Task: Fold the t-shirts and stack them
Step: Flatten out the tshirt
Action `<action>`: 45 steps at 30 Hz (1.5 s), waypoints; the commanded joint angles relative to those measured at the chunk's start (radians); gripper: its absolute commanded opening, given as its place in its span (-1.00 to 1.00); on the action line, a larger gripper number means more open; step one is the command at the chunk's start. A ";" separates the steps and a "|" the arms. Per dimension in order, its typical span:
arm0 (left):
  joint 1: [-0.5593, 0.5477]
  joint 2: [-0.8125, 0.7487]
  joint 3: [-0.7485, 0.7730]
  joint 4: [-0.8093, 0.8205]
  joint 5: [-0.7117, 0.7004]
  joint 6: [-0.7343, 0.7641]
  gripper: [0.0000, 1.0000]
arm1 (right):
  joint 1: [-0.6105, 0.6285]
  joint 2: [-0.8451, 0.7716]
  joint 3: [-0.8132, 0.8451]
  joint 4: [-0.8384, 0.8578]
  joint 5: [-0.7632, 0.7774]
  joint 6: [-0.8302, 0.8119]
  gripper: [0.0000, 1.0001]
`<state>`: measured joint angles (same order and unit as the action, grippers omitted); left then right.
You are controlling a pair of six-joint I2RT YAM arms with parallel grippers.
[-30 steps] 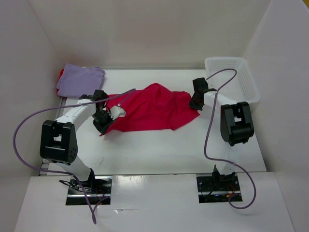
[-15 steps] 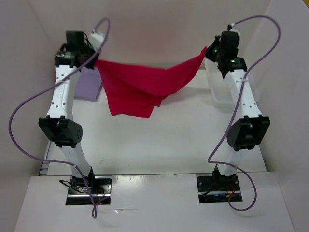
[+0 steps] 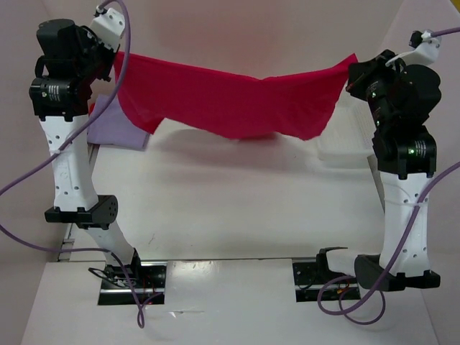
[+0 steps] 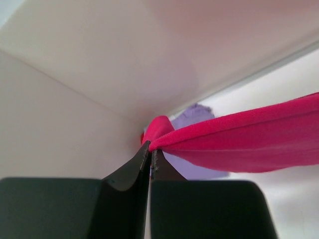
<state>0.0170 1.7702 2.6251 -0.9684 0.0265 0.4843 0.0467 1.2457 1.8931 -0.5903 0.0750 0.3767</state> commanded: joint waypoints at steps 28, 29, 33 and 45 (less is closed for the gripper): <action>-0.049 0.341 0.509 0.123 -0.146 -0.147 -1.00 | 0.016 0.704 0.942 -0.178 0.014 -0.065 -1.00; -0.049 0.341 0.509 0.123 -0.146 -0.147 -1.00 | 0.001 0.672 0.933 -0.189 0.025 -0.065 -1.00; -0.060 0.354 0.509 0.045 -0.125 -0.119 -1.00 | -0.010 0.627 0.841 -0.216 0.054 -0.065 -1.00; -0.031 0.290 0.132 -0.334 0.140 0.157 -1.00 | 0.094 0.152 -0.265 0.033 0.105 -0.003 -1.00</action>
<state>-0.0292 2.1578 2.8895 -1.1957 0.0944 0.5247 0.1257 1.5261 1.7981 -0.6571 0.1730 0.3260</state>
